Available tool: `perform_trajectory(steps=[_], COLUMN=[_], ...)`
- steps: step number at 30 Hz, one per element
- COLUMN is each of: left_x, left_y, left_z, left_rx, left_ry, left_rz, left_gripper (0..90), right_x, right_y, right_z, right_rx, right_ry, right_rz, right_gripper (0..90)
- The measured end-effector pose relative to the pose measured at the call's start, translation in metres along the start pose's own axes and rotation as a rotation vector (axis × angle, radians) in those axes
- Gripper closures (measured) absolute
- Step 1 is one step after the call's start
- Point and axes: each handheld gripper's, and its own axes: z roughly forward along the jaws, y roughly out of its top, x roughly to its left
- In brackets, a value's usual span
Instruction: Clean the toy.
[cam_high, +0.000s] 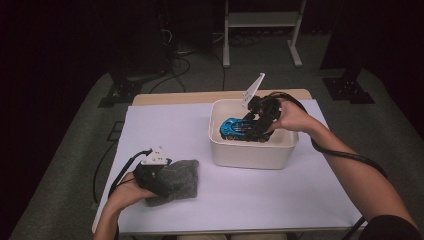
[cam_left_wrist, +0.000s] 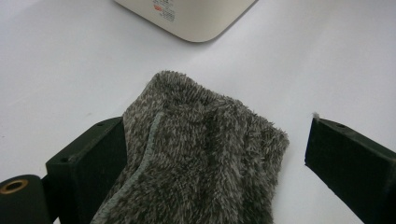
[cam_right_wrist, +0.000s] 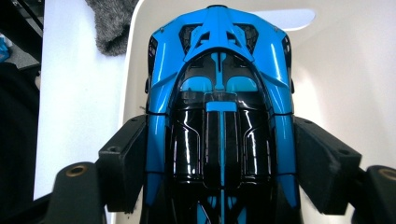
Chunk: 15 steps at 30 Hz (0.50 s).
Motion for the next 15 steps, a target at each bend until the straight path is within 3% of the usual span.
perform_trajectory(steps=[15], left_x=[0.0], left_y=[-0.002], left_z=[-0.001], left_rx=[-0.007], left_ry=[-0.003], left_rz=[-0.009], left_gripper=[5.1], right_x=[-0.005], right_y=[-0.004], right_z=[0.016], right_rx=[0.019], right_ry=[0.022], right_rz=[0.026], right_gripper=[25.2])
